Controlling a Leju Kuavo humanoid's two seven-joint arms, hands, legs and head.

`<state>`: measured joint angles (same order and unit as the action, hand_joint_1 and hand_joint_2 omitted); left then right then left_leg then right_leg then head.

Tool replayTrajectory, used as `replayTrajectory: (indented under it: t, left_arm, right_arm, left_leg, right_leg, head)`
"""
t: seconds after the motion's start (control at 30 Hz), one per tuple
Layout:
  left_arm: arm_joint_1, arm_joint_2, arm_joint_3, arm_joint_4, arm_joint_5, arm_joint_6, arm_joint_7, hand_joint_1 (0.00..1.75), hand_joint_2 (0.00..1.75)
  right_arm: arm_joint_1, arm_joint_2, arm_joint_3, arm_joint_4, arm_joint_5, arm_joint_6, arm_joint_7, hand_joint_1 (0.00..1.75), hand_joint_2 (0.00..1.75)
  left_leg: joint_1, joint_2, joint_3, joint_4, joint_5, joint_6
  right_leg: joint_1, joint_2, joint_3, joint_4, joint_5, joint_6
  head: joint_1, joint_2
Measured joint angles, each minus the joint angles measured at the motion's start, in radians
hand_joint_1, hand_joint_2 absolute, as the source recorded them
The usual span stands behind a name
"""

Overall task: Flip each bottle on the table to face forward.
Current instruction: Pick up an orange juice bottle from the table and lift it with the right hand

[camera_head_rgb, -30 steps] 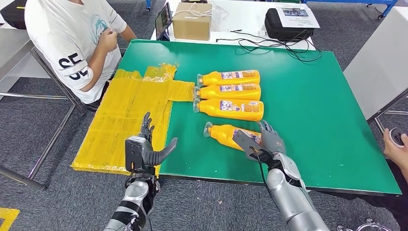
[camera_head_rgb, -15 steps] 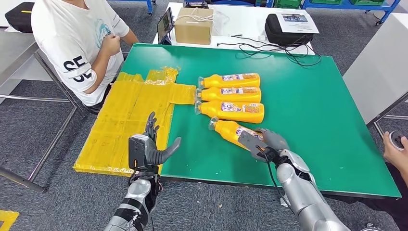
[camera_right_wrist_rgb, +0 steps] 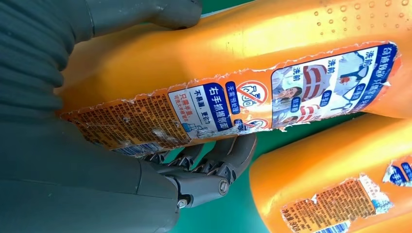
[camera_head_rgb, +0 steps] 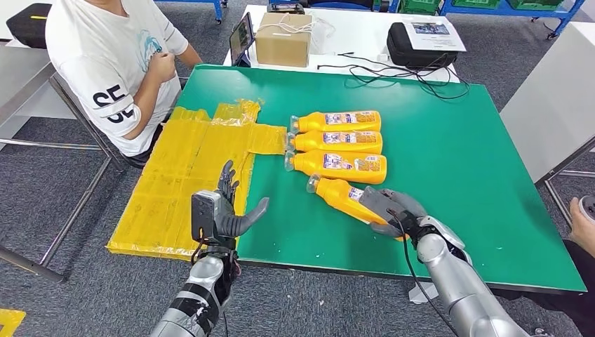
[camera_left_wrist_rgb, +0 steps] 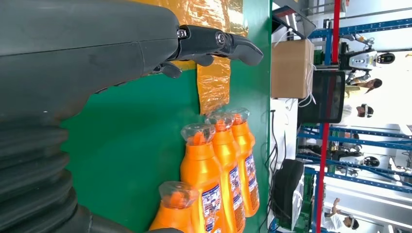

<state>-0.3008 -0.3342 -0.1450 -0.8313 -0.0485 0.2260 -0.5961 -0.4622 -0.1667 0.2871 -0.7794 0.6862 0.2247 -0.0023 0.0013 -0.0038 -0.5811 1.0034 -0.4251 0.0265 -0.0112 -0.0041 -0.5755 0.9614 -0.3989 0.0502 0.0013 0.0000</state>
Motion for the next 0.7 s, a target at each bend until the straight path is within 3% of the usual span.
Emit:
replayTrajectory:
  t: [0.2,0.33,0.53,0.7]
  left_arm:
    - [-0.011,0.001,-0.033,0.006,-0.044,0.041,0.023,0.0,1.75]
    - [-0.014,0.008,-0.046,0.0,-0.066,0.047,0.059,0.0,1.75]
    - [0.018,0.028,-0.046,-0.073,-0.097,-0.004,0.183,0.0,1.75]
    - [0.03,0.044,-0.043,-0.133,-0.111,-0.028,0.232,0.0,1.75]
  right_arm:
    - [0.001,-0.031,0.003,-0.003,-0.159,0.053,-0.022,1.75,1.75]
    - [0.012,-0.019,0.005,-0.012,-0.179,0.004,-0.007,1.75,1.75]
    - [0.092,0.075,0.017,-0.145,-0.121,-0.238,0.02,1.75,1.75]
    - [0.15,0.157,0.025,-0.264,-0.11,-0.28,0.04,1.75,1.75]
  left_leg:
    - [0.0,0.0,0.002,0.0,-0.002,0.001]
    - [0.0,0.002,0.005,0.0,-0.004,0.001]
    - [0.001,0.006,0.001,-0.001,-0.003,-0.001]
    - [0.001,0.005,-0.012,0.0,0.002,-0.002]
  right_leg:
    - [0.0,0.0,0.004,-0.002,-0.001,0.001]
    - [0.0,0.001,0.008,-0.002,0.0,0.002]
    - [0.001,0.004,0.012,-0.001,0.002,0.0]
    - [0.001,0.003,-0.001,0.001,0.004,-0.003]
  head:
    - [0.0,0.0]
    - [0.0,0.0]
    - [0.0,0.0]
    - [0.0,0.0]
